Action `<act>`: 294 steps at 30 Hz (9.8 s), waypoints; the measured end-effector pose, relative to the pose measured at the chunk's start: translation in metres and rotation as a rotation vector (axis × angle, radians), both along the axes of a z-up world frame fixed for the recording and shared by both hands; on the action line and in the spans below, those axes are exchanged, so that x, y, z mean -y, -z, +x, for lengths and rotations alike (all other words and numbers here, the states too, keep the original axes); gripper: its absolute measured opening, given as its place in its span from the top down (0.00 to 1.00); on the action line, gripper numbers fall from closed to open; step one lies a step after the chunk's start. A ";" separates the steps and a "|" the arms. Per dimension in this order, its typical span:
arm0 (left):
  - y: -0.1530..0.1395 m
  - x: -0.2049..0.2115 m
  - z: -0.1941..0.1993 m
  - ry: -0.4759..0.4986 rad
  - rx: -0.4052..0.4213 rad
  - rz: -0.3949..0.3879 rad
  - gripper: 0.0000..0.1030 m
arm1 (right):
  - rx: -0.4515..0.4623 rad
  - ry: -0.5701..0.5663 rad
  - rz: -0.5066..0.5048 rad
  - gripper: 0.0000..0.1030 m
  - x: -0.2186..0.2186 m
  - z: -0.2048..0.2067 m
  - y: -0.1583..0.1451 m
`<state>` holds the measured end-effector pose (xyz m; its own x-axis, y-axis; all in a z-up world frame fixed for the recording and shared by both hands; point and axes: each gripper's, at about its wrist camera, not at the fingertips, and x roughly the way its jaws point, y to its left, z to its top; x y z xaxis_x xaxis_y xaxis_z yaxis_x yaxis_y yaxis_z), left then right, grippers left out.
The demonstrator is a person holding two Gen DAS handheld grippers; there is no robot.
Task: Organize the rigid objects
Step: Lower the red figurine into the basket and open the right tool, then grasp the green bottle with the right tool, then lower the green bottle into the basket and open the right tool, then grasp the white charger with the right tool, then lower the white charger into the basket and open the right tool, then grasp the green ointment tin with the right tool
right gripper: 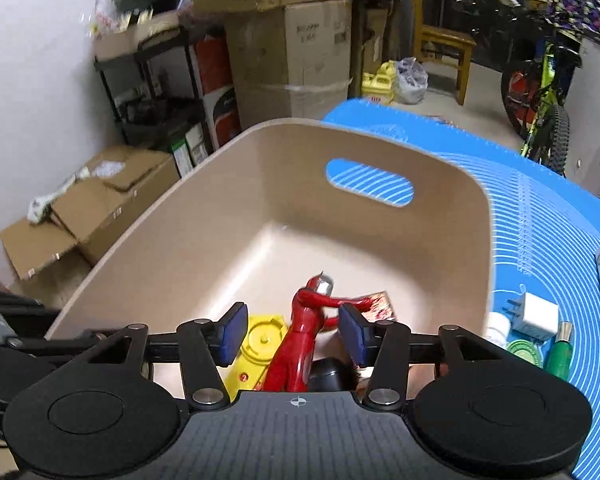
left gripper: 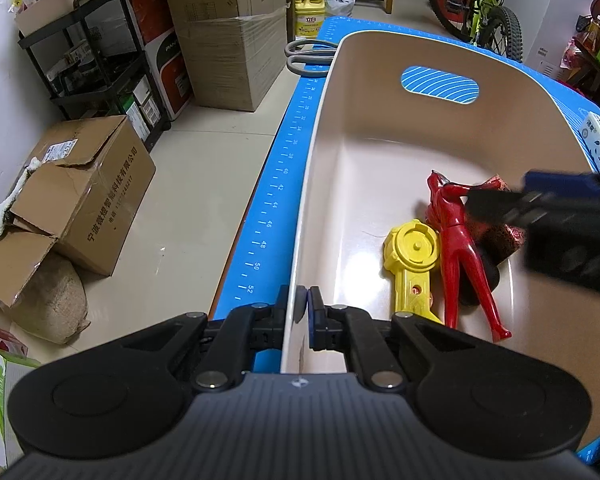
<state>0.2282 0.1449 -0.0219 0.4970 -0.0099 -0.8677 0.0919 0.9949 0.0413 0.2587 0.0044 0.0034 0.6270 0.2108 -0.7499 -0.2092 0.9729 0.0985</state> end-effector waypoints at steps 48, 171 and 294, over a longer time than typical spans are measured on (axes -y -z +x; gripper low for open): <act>0.000 0.002 0.000 0.001 0.001 0.016 0.89 | -0.026 0.493 -0.064 0.42 0.208 0.026 0.105; 0.001 0.003 0.002 0.010 -0.005 0.031 0.89 | -0.024 0.387 -0.100 0.34 0.172 0.079 0.107; -0.001 0.004 0.001 0.006 -0.007 0.047 0.88 | 0.037 0.063 -0.167 0.47 0.161 0.012 0.077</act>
<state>0.2295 0.1405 -0.0209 0.4914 0.0279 -0.8705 0.0980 0.9914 0.0871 0.2711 -0.1568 -0.0735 0.6627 0.0448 -0.7476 -0.1480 0.9864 -0.0721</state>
